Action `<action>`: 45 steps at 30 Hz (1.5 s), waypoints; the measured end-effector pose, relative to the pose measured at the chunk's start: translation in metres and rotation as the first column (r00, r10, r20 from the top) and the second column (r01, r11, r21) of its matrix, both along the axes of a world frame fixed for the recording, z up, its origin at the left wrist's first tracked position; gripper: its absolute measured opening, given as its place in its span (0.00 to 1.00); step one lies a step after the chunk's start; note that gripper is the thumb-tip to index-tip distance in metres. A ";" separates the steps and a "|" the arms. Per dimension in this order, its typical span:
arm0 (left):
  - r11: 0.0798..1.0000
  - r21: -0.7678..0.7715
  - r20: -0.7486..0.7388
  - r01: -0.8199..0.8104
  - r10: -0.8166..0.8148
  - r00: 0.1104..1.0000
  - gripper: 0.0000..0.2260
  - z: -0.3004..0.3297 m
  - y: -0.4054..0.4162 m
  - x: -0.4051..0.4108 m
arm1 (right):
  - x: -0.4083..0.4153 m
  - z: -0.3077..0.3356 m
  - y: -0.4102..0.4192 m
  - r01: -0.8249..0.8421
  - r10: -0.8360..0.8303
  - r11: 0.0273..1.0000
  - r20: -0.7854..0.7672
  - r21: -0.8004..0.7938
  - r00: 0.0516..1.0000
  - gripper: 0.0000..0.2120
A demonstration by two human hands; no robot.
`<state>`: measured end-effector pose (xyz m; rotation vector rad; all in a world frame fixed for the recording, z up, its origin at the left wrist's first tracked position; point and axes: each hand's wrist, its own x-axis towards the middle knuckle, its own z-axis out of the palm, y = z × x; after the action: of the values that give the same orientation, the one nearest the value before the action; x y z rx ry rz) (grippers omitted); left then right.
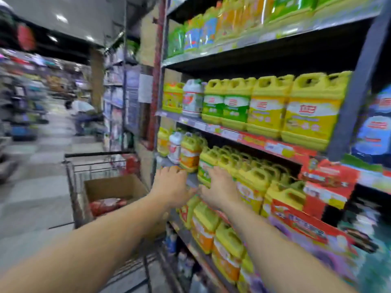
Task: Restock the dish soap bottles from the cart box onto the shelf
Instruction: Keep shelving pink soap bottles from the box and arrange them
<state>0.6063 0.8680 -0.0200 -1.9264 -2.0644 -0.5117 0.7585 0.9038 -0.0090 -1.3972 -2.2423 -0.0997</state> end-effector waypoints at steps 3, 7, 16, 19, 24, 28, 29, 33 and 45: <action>0.986 -0.088 0.039 -0.141 0.145 0.989 0.29 -0.027 -0.002 -0.075 | -0.086 -0.033 0.013 -0.150 0.149 0.983 -0.016 -0.102 0.989 0.27; 0.945 -0.180 0.067 -0.271 0.287 0.956 0.32 -0.066 0.013 -0.155 | -0.171 -0.075 0.042 -0.268 0.266 0.947 -0.037 -0.176 0.963 0.28; 0.872 -0.300 0.116 -0.387 0.436 0.892 0.39 -0.115 0.130 -0.294 | -0.291 -0.135 0.181 -0.351 0.343 0.873 -0.083 -0.338 0.936 0.35; 0.844 -0.355 0.130 -0.402 0.471 0.873 0.37 -0.138 0.165 -0.332 | -0.307 -0.155 0.230 -0.337 0.338 0.844 -0.075 -0.418 0.938 0.36; 0.793 -0.484 0.186 -0.371 0.507 0.842 0.38 -0.185 0.208 -0.395 | -0.343 -0.193 0.290 -0.254 0.284 0.798 -0.030 -0.546 0.958 0.36; 0.756 -0.572 0.192 -0.319 0.501 0.844 0.37 -0.225 0.257 -0.454 | -0.387 -0.229 0.331 -0.170 0.235 0.764 0.024 -0.623 0.972 0.36; 0.745 -0.596 0.181 -0.300 0.489 0.853 0.36 -0.237 0.272 -0.470 | -0.400 -0.240 0.341 -0.154 0.218 0.749 0.020 -0.644 0.976 0.36; 0.699 -0.683 0.169 -0.213 0.435 0.884 0.37 -0.284 0.335 -0.533 | -0.445 -0.284 0.372 -0.061 0.090 0.694 0.002 -0.717 0.996 0.35; 0.530 -0.848 0.239 -0.016 0.408 0.881 0.42 -0.366 0.463 -0.634 | -0.547 -0.357 0.403 0.134 -0.177 0.475 0.055 -0.870 0.983 0.34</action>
<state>-0.0274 1.3308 -0.3857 -2.0182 -3.2113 0.2473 0.2117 1.3071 -0.3664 -2.0508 -2.1586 1.1922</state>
